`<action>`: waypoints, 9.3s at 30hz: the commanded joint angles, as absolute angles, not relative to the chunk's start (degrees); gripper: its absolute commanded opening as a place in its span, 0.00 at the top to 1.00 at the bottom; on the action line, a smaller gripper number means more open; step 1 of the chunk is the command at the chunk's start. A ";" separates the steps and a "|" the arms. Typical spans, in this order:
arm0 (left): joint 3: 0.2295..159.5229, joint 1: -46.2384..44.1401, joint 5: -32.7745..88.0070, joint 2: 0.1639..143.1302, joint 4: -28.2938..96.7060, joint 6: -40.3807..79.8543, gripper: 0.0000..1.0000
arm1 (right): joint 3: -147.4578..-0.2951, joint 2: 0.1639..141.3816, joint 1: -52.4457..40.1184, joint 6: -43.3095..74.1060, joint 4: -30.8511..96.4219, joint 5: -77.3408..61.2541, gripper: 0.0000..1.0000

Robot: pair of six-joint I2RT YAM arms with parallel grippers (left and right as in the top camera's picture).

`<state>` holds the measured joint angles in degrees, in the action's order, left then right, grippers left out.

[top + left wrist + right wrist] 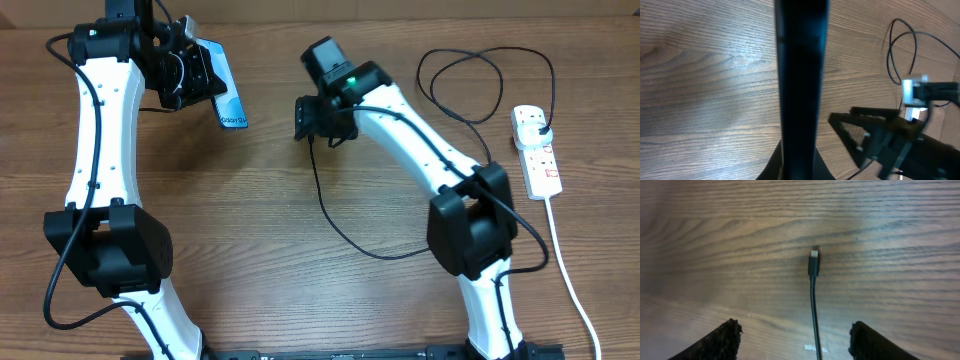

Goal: Plug charger to phone and switch on socket

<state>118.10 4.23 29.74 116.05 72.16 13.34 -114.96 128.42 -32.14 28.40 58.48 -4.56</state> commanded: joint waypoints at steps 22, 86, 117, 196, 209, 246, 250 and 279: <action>118.58 4.10 31.11 115.81 71.75 12.01 0.96 | -114.69 137.32 -36.14 23.51 54.04 7.05 0.52; 118.58 4.10 31.14 115.81 71.72 11.97 0.96 | -114.69 141.21 -34.44 24.16 53.34 0.56 0.85; 118.58 4.12 67.72 115.81 59.07 -1.96 0.96 | -116.38 121.14 -25.12 13.56 50.04 -27.73 0.96; 118.58 10.22 35.44 115.81 63.26 15.42 0.96 | -108.71 137.05 -42.81 28.10 64.97 0.95 0.96; 118.58 10.22 35.44 115.81 63.31 15.42 0.96 | -108.25 135.55 -42.98 28.14 83.29 1.65 0.96; 118.58 10.07 35.59 115.81 63.00 15.22 0.96 | -97.30 115.50 -29.12 27.35 70.04 -7.68 0.09; 118.58 10.07 35.59 115.81 62.98 15.25 0.96 | -97.97 115.79 -26.81 28.56 65.47 -7.97 0.12; 118.58 10.04 35.59 115.81 63.68 15.22 0.96 | -97.67 127.28 -31.33 29.15 61.58 3.16 0.48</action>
<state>118.02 10.13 34.65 116.05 63.70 16.34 -97.91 125.62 -31.16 28.53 62.06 1.10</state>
